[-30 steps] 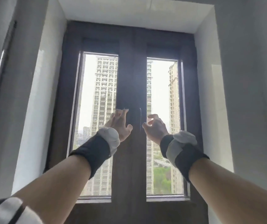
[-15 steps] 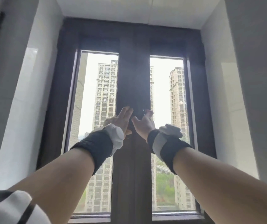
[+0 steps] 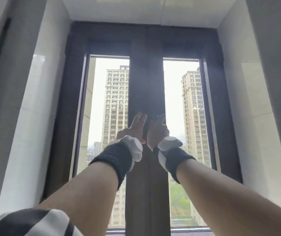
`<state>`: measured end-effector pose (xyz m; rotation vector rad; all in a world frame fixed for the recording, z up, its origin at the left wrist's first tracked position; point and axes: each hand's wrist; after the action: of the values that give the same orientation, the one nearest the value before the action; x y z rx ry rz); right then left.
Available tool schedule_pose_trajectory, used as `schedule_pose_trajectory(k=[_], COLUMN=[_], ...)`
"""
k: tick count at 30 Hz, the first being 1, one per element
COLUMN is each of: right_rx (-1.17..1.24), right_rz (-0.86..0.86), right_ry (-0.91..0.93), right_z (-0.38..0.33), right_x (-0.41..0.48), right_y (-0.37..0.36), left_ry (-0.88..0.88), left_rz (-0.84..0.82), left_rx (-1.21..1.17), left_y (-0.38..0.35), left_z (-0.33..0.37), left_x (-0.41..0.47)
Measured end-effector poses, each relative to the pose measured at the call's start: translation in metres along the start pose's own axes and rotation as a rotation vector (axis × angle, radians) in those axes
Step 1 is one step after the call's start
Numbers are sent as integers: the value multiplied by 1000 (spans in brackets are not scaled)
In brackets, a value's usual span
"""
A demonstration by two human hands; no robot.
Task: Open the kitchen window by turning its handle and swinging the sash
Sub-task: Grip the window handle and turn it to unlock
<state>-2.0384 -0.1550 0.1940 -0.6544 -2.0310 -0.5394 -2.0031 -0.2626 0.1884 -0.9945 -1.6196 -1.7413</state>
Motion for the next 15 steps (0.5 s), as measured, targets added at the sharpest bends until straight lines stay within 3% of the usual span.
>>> schedule_pose_trajectory(k=[3, 7, 15], right_rx=[-89, -125, -235], right_rz=[-112, -81, -158], right_ry=[66, 47, 255], right_z=[3, 4, 15], right_x=[-1, 1, 7], right_y=[4, 8, 16], left_ry=[14, 35, 56], left_rz=[18, 28, 26], left_rx=[33, 65, 76], left_y=[-3, 1, 6], left_z=[1, 3, 6], left_x=[2, -3, -4])
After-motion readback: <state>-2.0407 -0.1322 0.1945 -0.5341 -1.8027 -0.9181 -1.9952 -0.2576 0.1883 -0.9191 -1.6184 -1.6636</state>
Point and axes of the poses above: each hand's wrist, its own x-axis towards the middle knuckle, its own y-axis out of the back of the hand, z = x × y, and after that the axes turned 5 degrees about y, right-handed
